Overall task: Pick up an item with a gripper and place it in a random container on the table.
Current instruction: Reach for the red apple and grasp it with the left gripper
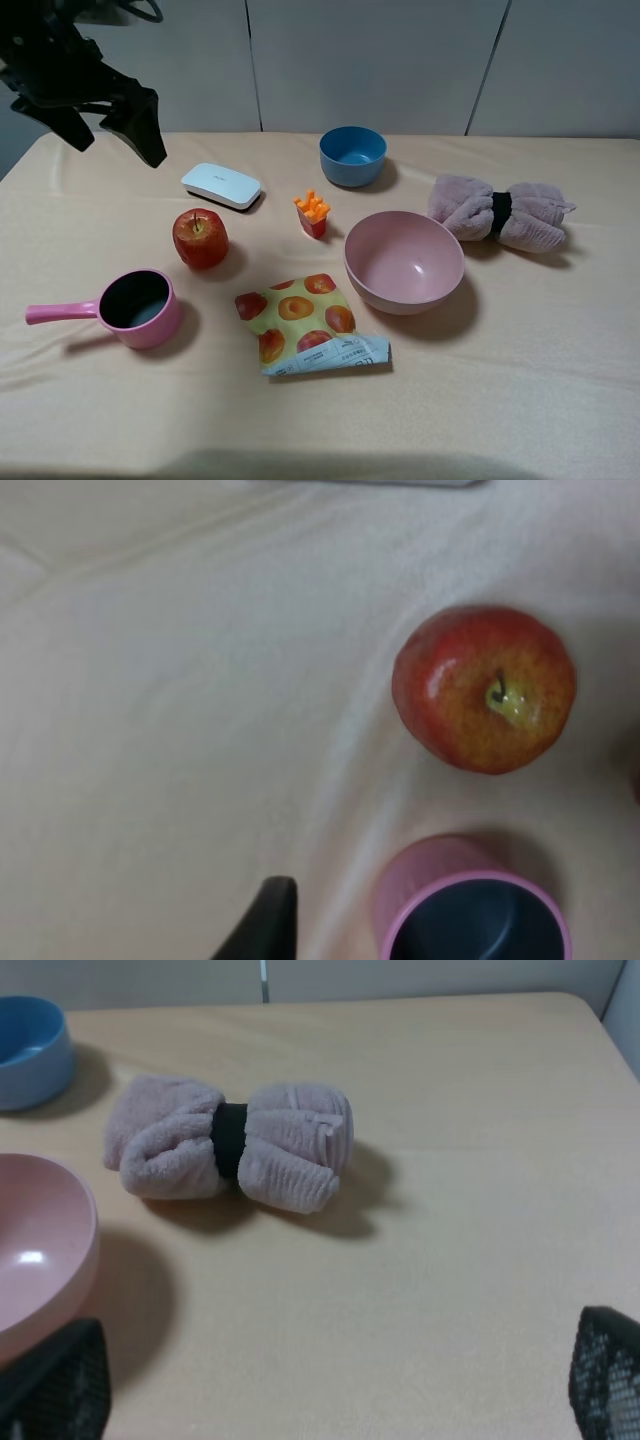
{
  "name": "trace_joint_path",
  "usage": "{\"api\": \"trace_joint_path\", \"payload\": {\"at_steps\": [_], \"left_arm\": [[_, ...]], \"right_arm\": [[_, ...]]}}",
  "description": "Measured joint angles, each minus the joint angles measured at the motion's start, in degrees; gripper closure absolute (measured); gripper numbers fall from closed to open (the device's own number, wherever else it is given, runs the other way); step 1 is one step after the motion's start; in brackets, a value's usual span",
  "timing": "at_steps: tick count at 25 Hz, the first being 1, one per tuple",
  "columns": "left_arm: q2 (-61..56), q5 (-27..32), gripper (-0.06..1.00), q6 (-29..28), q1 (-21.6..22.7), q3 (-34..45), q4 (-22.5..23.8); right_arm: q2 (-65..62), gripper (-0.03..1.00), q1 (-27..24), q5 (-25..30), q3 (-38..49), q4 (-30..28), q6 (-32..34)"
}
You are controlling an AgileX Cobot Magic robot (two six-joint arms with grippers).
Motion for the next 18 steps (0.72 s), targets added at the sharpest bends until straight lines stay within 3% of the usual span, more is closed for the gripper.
{"api": "trace_joint_path", "payload": {"at_steps": [18], "left_arm": [[11.26,1.39,-0.05,-4.44,-9.46,-8.80,5.78]], "right_arm": [[0.00,0.27,0.00,0.00,0.00,0.15,0.00]]}}
